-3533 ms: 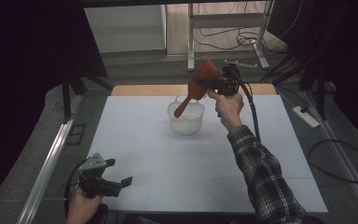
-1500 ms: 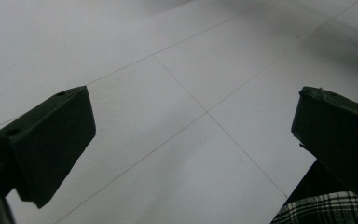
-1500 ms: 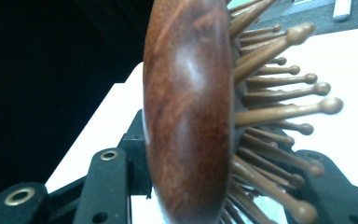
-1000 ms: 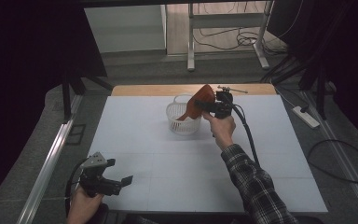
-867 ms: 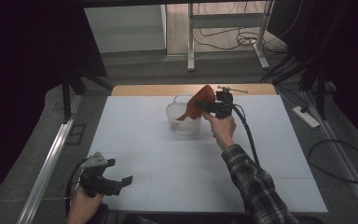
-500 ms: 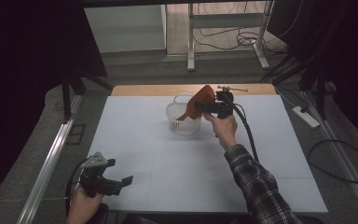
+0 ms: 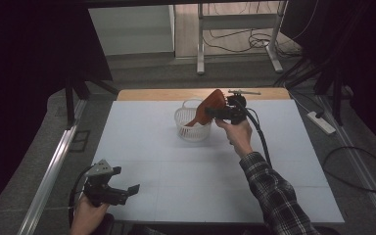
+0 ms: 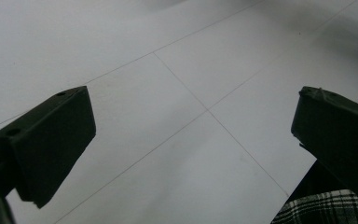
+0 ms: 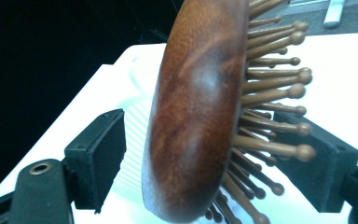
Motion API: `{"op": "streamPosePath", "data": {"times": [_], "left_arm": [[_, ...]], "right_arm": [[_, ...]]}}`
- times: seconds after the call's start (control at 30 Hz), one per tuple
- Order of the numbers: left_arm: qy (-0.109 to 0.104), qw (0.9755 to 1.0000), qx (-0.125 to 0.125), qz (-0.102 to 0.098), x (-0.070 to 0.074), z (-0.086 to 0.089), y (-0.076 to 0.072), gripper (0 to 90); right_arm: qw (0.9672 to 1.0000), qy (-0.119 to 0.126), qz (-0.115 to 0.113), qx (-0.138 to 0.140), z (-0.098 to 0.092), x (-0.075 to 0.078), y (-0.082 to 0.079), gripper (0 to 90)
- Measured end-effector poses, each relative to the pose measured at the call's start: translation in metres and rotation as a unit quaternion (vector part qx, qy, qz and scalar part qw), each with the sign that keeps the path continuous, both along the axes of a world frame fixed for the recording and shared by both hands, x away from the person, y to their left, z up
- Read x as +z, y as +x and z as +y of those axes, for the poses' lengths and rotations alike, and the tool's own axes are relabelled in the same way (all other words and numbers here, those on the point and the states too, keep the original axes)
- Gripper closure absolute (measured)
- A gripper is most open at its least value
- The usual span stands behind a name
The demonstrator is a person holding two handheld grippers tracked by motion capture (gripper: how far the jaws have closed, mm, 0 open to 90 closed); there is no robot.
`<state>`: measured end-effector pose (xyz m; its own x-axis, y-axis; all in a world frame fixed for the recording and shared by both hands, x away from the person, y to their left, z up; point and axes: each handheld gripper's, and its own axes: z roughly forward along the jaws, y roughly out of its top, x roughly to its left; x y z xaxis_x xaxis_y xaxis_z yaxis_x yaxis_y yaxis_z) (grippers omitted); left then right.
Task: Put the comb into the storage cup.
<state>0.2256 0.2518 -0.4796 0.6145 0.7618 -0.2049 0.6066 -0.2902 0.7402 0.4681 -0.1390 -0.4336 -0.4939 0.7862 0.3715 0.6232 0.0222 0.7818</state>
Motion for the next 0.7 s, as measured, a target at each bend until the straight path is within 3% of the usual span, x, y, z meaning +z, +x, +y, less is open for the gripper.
{"op": "streamPosePath", "data": {"times": [0.7], "left_arm": [[-0.006, 1.0000, 0.002, 0.000, 0.0000, 0.0014, -0.0002, 0.0]], "right_arm": [[0.9989, -0.030, -0.014, 0.033, -0.0072, 0.0091, -0.0087, 16.0]]}}
